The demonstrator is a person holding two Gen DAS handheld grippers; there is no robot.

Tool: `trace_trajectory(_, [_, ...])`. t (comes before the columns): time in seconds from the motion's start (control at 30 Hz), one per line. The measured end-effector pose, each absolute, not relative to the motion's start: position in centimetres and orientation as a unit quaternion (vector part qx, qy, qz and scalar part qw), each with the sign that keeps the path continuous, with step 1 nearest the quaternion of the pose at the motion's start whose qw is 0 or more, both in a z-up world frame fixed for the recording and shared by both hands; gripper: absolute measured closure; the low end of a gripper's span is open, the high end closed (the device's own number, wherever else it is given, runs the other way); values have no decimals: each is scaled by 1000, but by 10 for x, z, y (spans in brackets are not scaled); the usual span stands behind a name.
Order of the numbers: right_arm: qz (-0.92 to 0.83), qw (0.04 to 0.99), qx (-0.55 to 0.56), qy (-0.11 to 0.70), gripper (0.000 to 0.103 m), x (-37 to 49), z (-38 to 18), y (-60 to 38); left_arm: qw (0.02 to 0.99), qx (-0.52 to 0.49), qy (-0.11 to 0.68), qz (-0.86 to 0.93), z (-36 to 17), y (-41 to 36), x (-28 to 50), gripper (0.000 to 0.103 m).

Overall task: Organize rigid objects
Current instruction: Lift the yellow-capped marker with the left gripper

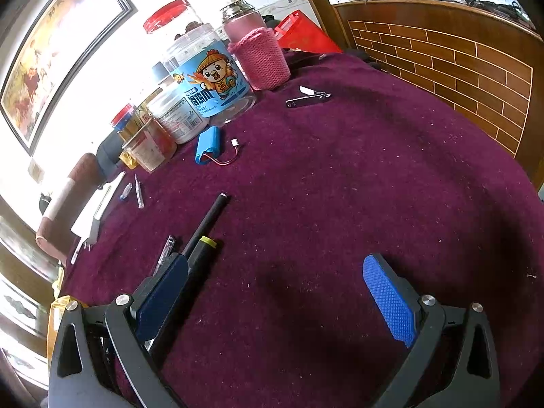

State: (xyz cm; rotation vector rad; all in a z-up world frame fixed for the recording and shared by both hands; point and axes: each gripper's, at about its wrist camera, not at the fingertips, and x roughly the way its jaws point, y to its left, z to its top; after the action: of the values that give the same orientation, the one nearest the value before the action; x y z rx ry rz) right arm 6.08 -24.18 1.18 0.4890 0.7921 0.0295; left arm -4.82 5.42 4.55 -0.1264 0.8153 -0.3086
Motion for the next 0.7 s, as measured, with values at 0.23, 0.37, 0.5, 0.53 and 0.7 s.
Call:
trace_trajectory(0.23, [14,894,236,382,2,61,12,-242,893,-7,438,-98,24,47,-25,40])
trace_trajectory(0.37, [14,894,235,382,2,61,12,-241,894,26,441,-74,3,35,-12,39])
trace_trajectory(0.5, [12,894,233,382,2,61,13,-241,887,-18,450,-106,10,47,-13,91])
trace_trajectory(0.53, [12,894,233,382,2,62,13,-241,883,-41,452,-118,11,54,-15,91])
trace_trajectory(0.7, [13,895,238,378,2,61,12,-242,881,-131,429,-147,33,84,-36,90])
